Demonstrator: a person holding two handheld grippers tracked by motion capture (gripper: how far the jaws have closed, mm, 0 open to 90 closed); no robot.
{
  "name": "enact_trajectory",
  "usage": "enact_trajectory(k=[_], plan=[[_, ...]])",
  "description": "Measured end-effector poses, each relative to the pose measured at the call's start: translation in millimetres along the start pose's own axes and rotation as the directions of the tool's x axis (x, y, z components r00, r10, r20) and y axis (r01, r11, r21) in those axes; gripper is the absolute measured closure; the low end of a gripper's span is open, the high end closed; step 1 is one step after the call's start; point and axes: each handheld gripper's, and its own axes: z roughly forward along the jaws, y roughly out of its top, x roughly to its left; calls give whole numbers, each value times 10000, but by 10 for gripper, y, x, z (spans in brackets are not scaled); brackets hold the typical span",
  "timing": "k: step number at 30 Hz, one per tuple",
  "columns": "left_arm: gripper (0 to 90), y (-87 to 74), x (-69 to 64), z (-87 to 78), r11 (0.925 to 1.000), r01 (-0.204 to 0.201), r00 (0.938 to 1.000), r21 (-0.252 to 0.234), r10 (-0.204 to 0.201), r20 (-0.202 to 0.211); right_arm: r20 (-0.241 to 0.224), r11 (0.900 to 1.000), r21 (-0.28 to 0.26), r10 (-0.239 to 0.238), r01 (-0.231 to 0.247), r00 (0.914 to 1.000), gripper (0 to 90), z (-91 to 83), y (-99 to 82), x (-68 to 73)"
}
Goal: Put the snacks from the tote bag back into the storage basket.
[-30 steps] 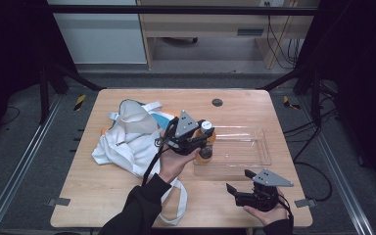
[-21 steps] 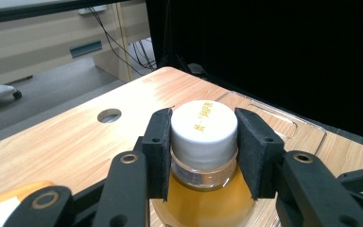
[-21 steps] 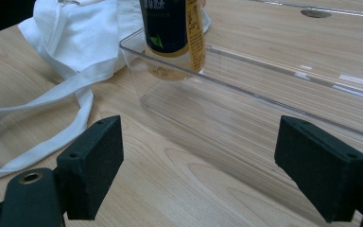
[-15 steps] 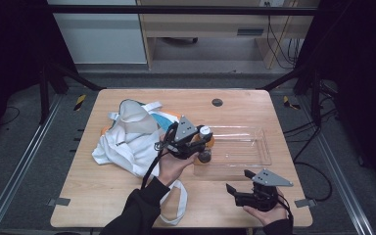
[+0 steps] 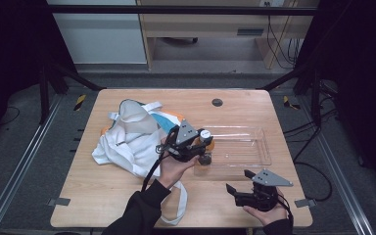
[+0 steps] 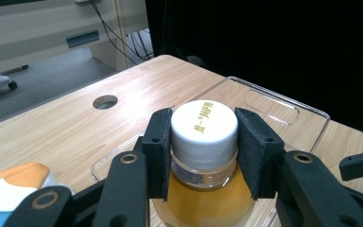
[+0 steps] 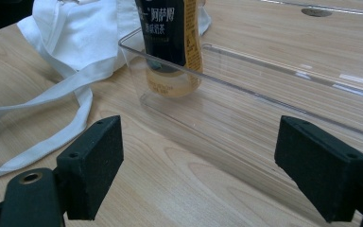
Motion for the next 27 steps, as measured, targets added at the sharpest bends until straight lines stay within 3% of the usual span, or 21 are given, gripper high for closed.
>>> enact_trajectory(k=[16, 27], plan=[[591, -110, -25, 50, 9997, 8, 10000, 243, -8, 0, 4, 10000, 1, 10, -10, 10000, 164, 2, 0, 1], [590, -162, -67, 34, 9998, -213, 9998, -39, 213, -41, 25, 10000, 18, -8, 8, 10000, 164, 3, -1, 1]])
